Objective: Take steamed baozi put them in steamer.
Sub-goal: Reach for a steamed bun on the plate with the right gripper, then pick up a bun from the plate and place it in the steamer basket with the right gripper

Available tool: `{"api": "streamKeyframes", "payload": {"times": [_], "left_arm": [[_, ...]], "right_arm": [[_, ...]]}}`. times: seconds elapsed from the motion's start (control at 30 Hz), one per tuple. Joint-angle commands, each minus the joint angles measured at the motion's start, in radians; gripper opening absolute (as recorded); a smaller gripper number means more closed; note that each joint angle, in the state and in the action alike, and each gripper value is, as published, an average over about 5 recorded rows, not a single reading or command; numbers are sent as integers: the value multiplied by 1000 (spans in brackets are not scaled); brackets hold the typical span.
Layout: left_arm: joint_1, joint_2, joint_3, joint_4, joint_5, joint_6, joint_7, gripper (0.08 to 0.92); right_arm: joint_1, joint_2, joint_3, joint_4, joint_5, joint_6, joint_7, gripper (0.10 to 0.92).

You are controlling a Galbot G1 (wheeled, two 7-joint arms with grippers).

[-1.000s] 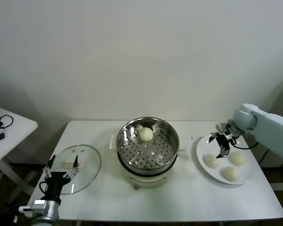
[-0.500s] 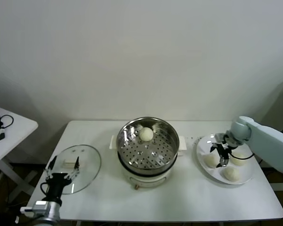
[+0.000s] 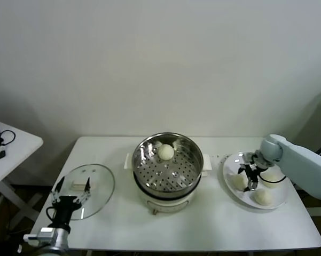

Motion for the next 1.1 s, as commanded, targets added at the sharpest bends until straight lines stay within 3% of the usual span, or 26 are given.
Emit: {"api": "streamKeyframes", "payload": {"times": [0.03, 0.43, 0.77, 1.1], "left_arm": [[1, -1, -1, 0, 0, 0, 0, 823], [4, 0, -6, -3, -1, -1, -1, 823], [5, -2, -7, -10, -1, -2, -2, 823], [2, -5, 9, -19, 4, -6, -2, 823]], "right_arm": [[-9, 6, 9, -12, 0, -1, 0, 766], [57, -32, -23, 33, 83, -20, 1, 708], [542, -53, -377, 144, 459, -92, -3, 705], [904, 113, -672, 239, 808, -155, 10, 712]]}}
